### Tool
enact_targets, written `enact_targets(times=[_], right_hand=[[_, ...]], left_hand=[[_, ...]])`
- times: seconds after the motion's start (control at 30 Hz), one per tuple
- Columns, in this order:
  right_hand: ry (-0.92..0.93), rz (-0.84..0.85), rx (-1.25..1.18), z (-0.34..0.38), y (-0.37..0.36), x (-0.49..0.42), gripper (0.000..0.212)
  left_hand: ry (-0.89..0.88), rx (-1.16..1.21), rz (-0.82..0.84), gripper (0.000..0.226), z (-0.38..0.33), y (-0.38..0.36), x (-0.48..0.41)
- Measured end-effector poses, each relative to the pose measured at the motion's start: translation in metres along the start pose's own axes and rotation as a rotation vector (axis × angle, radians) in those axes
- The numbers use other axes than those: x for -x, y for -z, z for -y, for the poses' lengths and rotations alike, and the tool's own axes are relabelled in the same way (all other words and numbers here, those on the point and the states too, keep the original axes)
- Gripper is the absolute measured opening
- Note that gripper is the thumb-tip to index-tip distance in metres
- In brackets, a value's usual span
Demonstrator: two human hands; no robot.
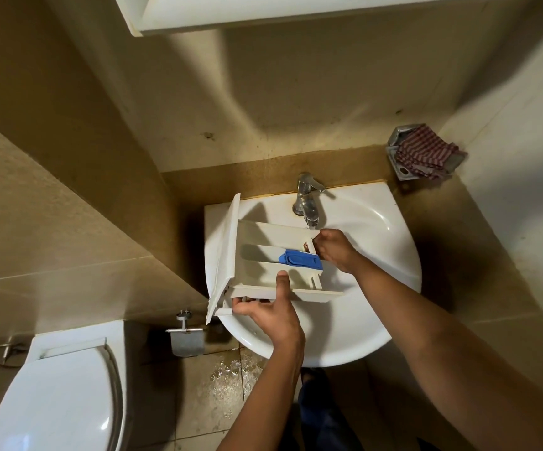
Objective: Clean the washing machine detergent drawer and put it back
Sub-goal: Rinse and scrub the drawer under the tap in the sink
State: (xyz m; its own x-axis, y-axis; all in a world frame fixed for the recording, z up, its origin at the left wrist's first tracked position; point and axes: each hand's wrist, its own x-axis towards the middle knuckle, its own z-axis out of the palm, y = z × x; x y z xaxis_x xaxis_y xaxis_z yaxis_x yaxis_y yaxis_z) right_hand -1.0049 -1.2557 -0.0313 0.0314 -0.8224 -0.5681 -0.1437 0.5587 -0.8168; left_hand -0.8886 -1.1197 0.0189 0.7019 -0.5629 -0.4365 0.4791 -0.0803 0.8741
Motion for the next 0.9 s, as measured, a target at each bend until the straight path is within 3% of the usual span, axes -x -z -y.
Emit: enact_targets(times=[0.1,0.2,0.3,0.43,0.53,0.67,0.73,0.8,0.9], right_hand=[[-0.066,0.080,-0.308,0.005,0.008,0.002,0.019],[-0.021,0.082,-0.263,0.005,0.007,0.008,0.018],[-0.017,-0.085,-0.247,0.007,0.000,0.007,0.020],[-0.187,-0.132,-0.422,0.009,-0.003,-0.001,0.012],[-0.234,-0.145,-0.410,0.013,-0.010,-0.001,0.014],[-0.156,-0.215,-0.378,0.015,-0.018,0.001,0.008],[-0.043,-0.279,-0.199,0.014,-0.018,0.003,0.007],[0.163,-0.358,0.230,0.012,-0.019,0.006,0.017],[0.363,-0.343,0.755,0.008,-0.030,0.018,0.027]], left_hand=[[-0.014,-0.064,-0.015,0.083,0.002,0.004,-0.002],[-0.015,-0.061,-0.002,0.083,0.004,0.007,-0.002],[-0.019,-0.060,0.031,0.080,0.006,0.011,0.001],[-0.010,-0.046,0.045,0.078,0.006,0.016,0.000],[0.004,-0.053,0.053,0.080,0.005,0.018,-0.001],[0.030,-0.039,0.053,0.078,0.005,0.017,-0.004],[0.042,-0.044,0.061,0.076,0.002,0.017,-0.004],[0.036,-0.062,0.085,0.074,0.002,0.018,-0.003],[0.009,-0.116,0.108,0.071,0.002,0.020,0.001]])
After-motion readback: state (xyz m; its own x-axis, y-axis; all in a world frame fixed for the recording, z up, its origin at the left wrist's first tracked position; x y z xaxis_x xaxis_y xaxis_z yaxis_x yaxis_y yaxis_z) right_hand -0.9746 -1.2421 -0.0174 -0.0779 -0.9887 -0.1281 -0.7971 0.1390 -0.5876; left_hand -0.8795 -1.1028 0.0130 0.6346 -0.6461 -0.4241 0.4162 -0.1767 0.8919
